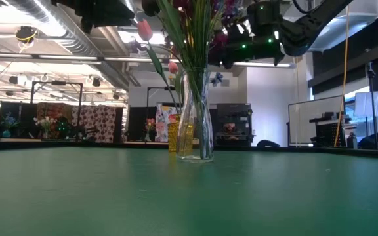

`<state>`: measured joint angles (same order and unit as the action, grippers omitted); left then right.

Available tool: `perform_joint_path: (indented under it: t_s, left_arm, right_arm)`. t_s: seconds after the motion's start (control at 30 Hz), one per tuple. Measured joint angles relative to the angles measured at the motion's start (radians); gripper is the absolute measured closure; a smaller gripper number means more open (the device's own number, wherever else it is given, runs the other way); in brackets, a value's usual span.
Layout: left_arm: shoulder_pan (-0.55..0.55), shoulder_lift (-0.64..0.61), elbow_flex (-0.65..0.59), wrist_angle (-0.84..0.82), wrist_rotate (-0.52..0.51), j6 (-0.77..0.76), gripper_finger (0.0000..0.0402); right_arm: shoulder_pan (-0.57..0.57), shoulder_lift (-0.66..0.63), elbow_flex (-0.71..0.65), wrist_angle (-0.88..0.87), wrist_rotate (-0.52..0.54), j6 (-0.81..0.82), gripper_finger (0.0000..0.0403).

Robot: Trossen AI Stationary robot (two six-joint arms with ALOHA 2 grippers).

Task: Sort flowers into vase by color
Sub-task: Put the blue flowers into the yellow vase

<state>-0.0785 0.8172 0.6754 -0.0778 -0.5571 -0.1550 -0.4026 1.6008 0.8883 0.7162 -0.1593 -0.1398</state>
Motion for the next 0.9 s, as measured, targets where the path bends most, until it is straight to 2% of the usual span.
perform_joint_path:
  t_s: [0.9]
  left_arm:
    - [0.015, 0.001, -0.018, 0.039, 0.002, -0.001, 0.0273]
  right_arm:
    - [0.001, 0.151, 0.001, -0.003, -0.002, -0.007, 0.0381]
